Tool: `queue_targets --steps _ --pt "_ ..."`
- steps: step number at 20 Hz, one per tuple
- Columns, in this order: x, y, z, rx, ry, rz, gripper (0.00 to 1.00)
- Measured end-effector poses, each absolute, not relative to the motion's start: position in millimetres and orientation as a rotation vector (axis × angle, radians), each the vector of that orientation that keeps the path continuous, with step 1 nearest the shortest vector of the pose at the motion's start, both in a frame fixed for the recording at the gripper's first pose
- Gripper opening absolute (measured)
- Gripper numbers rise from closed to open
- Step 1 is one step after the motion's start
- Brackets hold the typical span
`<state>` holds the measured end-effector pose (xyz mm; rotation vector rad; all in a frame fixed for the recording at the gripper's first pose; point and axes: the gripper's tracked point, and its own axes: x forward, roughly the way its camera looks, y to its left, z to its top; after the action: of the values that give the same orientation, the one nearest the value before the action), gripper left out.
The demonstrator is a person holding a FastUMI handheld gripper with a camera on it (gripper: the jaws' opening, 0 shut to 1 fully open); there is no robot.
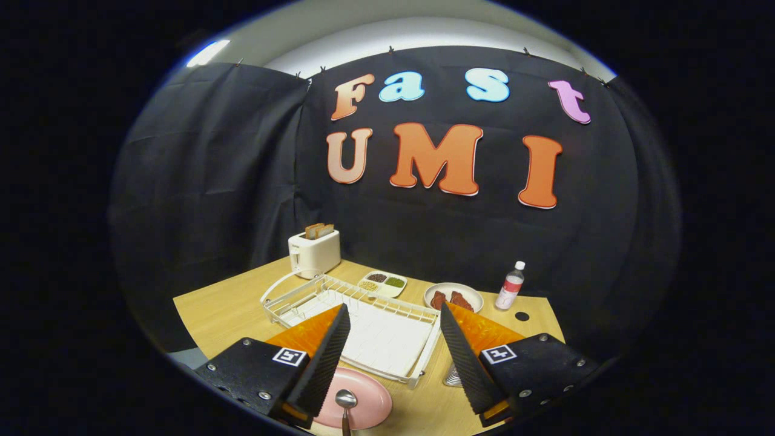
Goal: Take the plate from the dish rack, then take the spoon from the basket and place it into the plate.
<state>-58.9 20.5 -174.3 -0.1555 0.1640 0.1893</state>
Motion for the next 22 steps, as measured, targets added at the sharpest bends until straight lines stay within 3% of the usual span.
queue_targets --steps 22 --pt "-31 -46 -116 -0.099 -0.007 -0.062 0.93"
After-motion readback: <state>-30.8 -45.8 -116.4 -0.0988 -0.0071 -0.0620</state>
